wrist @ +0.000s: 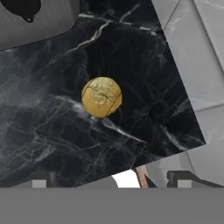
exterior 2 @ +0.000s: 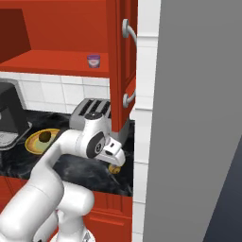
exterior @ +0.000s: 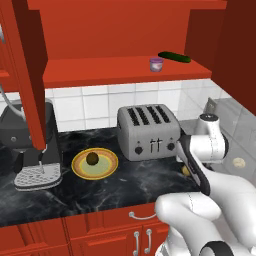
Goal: Pick the avocado and bread from the counter and place them on the plate. Then pick the jam from the cabinet and place it next to the plate. Lastly close the cabinet door.
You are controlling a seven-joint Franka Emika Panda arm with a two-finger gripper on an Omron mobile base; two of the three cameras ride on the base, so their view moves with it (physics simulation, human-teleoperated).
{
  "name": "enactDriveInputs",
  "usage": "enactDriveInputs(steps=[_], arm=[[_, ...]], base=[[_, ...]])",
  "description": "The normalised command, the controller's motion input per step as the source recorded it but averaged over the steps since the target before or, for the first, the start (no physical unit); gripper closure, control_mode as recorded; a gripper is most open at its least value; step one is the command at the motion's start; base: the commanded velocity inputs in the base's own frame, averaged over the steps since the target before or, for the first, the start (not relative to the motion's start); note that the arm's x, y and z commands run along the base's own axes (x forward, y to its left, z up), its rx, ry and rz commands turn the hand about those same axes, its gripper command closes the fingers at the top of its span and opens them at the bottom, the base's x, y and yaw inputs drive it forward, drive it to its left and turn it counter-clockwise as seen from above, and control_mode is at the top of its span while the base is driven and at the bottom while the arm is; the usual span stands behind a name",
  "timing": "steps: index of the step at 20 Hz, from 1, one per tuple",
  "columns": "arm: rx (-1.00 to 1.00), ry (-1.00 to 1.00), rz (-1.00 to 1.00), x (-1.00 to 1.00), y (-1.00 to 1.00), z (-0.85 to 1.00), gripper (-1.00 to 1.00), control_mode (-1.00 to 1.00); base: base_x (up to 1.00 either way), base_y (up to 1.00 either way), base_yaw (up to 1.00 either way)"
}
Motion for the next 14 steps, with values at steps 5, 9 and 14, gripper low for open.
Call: enactDriveInputs(steps=[5, 9, 14], arm=[[0.0, 0.0, 0.0, 0.25, -0.15, -0.17, -1.0, -1.0], [0.0, 0.0, 0.0, 0.23, 0.0, -0.25, -1.0, -1.0], [0.0, 0.0, 0.0, 0.17, 0.0, -0.31, -1.0, -1.0]], base=[[0.0, 0.0, 0.0], [0.0, 0.0, 0.0], [0.0, 0.0, 0.0]])
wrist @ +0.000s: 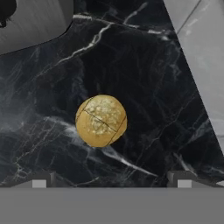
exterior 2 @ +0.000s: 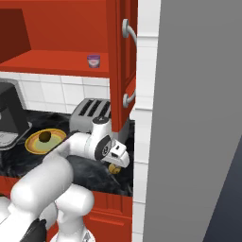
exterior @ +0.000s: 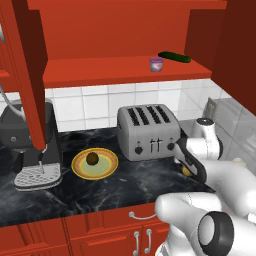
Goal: Pick the avocado and bread from the counter and place them on the plate. Then pick the jam from the cabinet and place it next to the plate. Lastly close the cabinet door.
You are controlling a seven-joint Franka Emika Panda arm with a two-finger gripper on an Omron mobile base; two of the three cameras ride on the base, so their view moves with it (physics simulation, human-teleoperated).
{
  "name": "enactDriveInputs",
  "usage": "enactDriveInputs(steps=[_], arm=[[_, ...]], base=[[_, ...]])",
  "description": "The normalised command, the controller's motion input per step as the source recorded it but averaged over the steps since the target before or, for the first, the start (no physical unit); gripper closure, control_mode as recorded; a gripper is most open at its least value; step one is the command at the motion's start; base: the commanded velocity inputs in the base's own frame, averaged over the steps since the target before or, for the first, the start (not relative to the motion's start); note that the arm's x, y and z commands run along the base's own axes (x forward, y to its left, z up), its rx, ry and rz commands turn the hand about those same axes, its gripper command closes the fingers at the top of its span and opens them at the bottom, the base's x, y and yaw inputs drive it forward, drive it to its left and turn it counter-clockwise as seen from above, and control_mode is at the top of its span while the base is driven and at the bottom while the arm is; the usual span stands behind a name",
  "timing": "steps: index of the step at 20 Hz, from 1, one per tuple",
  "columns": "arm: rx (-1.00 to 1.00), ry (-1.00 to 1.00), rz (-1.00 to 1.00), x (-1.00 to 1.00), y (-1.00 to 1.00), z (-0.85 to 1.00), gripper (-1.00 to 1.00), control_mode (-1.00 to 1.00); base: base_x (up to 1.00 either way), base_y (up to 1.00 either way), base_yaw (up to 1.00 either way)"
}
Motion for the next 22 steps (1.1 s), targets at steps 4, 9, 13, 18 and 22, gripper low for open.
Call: enactDriveInputs(steps=[4, 9, 13, 18, 22], arm=[[0.0, 0.0, 0.0, 0.15, 0.0, -0.23, -1.0, -1.0], [0.0, 0.0, 0.0, 0.18, 0.0, -0.25, -1.0, -1.0], [0.0, 0.0, 0.0, 0.14, 0.0, -0.25, -1.0, -1.0], [0.01, 0.0, 0.0, 0.13, 0.0, -0.21, -1.0, -1.0], [0.02, 0.0, 0.0, 0.06, -0.01, -0.2, -1.0, -1.0]], base=[[0.0, 0.0, 0.0], [0.0, 0.0, 0.0], [0.0, 0.0, 0.0], [0.0, 0.0, 0.0], [0.0, 0.0, 0.0]])
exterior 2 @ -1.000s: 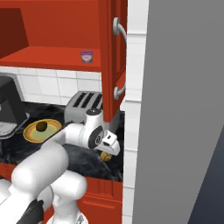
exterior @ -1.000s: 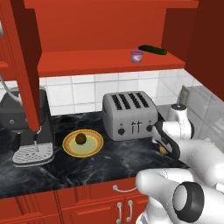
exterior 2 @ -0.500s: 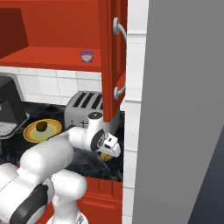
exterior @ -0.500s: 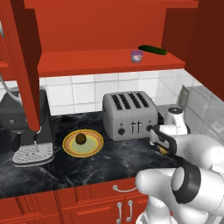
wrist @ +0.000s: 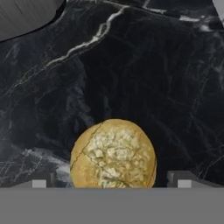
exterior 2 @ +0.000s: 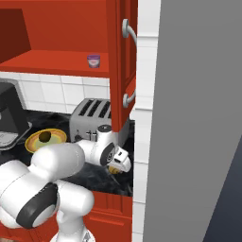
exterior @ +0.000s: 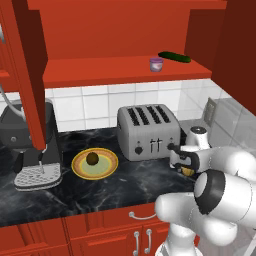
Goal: Pick the avocado and bread from the counter and place them on the plate. Then pick the jam from the cabinet and place it next to the plate. Lastly close the cabinet door.
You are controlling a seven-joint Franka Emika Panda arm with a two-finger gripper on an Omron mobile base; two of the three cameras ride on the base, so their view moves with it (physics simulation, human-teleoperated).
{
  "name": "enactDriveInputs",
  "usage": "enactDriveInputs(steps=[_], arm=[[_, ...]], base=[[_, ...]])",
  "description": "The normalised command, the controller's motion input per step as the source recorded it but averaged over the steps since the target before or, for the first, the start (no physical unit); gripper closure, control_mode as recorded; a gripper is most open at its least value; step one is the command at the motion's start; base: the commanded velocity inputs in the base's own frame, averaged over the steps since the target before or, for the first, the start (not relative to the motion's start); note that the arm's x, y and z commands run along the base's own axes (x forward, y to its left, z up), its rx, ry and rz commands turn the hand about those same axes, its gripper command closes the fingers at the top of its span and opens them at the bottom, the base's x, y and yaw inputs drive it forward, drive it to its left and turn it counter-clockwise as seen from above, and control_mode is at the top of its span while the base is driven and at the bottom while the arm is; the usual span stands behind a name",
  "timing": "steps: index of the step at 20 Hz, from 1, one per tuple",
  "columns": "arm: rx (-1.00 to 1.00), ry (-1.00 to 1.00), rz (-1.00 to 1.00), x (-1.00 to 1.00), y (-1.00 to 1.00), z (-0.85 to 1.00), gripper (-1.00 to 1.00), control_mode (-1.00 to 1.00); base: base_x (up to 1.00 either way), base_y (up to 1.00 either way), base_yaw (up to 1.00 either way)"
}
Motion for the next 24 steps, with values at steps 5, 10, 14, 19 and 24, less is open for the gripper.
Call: enactDriveInputs(steps=[5, 10, 14, 19, 24], arm=[[0.02, 0.0, 0.0, 0.05, -0.02, -0.19, -1.0, -1.0], [0.0, 0.01, 0.0, 0.01, 0.0, -0.07, 1.0, -1.0], [0.0, 0.0, 0.0, 0.0, 0.0, 0.0, 1.0, -1.0], [0.0, -0.06, 0.02, -0.09, 0.01, 0.3, 1.0, -1.0], [-0.01, -0.02, 0.05, -0.17, 0.11, 0.68, 1.0, -1.0]], base=[[0.0, 0.0, 0.0], [0.0, 0.0, 0.0], [0.0, 0.0, 0.0], [0.0, 0.0, 0.0], [0.0, 0.0, 0.0]])
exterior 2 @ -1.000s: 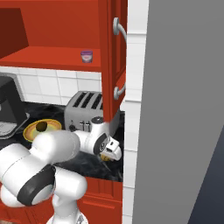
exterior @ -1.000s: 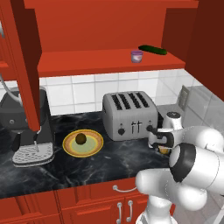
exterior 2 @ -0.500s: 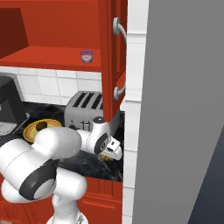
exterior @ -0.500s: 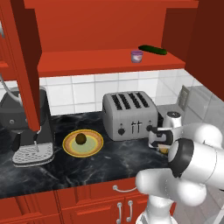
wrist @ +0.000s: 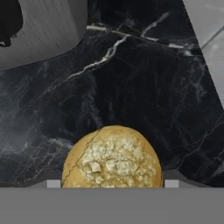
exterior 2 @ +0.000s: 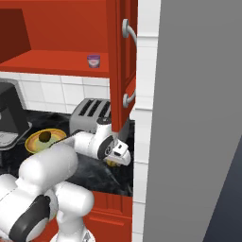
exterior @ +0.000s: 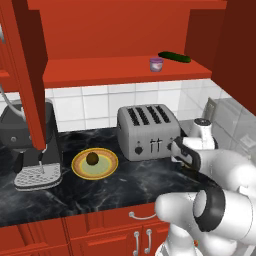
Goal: Pick the avocado and bread from the counter and place them on the plate. Then pick the jam from the cabinet and place it next to the plate. Lastly close the cabinet door.
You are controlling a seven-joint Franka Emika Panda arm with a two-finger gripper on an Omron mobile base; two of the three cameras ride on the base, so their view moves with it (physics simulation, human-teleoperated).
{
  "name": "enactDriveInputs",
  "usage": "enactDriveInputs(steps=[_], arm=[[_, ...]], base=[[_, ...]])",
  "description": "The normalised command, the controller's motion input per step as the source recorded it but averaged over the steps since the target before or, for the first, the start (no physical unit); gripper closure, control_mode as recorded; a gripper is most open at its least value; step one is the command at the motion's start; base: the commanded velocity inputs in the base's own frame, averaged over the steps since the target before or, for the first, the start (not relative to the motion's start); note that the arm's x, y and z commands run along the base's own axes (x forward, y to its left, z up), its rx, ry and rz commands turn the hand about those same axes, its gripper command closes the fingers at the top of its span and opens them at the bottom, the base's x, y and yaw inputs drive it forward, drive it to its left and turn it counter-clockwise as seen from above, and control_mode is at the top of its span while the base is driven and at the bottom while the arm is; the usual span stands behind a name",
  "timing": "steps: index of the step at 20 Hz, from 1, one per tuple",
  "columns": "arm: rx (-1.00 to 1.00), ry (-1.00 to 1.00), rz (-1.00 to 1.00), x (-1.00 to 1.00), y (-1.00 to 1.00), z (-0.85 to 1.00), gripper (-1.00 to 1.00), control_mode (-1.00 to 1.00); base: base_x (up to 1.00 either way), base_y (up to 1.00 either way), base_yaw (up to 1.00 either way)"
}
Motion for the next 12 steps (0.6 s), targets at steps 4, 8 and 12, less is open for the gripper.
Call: enactDriveInputs(steps=[4, 8, 12], arm=[[0.0, 0.01, 0.06, -0.2, 0.3, 0.62, 1.0, -1.0], [0.0, 0.01, 0.1, -0.11, 0.54, 0.39, 1.0, -1.0], [0.0, 0.02, 0.12, 0.0, 0.76, 0.08, 1.0, -1.0]], base=[[0.0, 0.0, 0.0], [0.0, 0.0, 0.0], [0.0, 0.0, 0.0]])
